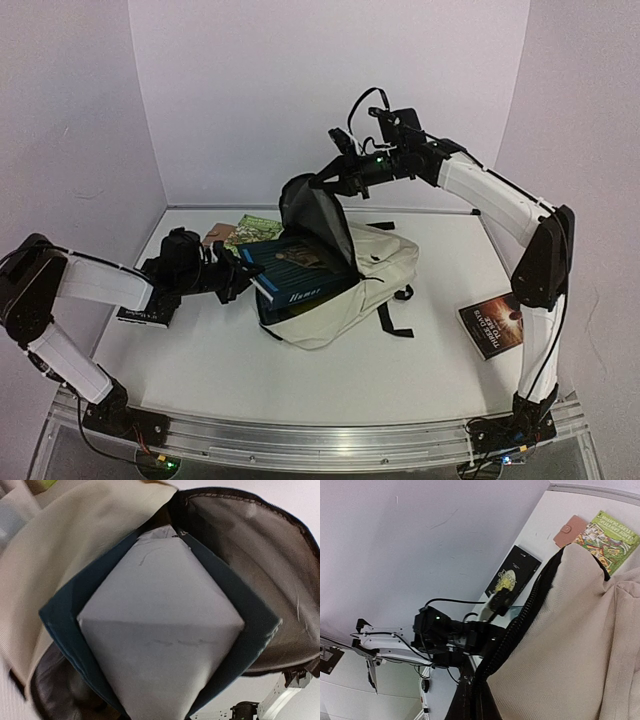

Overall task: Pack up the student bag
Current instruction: Place the book in the student bag.

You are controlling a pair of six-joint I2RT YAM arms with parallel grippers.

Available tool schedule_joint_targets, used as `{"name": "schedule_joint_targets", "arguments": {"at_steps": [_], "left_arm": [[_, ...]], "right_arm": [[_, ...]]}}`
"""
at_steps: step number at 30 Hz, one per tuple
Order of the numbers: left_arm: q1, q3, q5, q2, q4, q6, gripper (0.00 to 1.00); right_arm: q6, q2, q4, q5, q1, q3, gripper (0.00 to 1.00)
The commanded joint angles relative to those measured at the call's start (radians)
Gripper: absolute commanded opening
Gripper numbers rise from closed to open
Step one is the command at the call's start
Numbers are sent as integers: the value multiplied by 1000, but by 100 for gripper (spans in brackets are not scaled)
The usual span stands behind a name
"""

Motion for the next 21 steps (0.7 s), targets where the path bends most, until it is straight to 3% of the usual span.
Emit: {"name": "schedule_joint_targets", "arguments": {"at_steps": [1, 8, 13, 16, 21], "left_arm": [[-8, 150, -6, 134, 115, 4, 2], [-29, 304, 33, 336, 132, -1, 7], [-30, 293, 47, 352, 72, -8, 16], [-31, 270, 75, 327, 33, 14, 10], [-62, 324, 234, 304, -1, 106, 2]], "right_arm": [[120, -49, 248, -88, 18, 48, 0], [100, -103, 246, -93, -26, -88, 0], [62, -132, 236, -92, -91, -179, 0], [-2, -164, 196, -57, -157, -269, 0], [-114, -172, 71, 10, -186, -287, 0]]}}
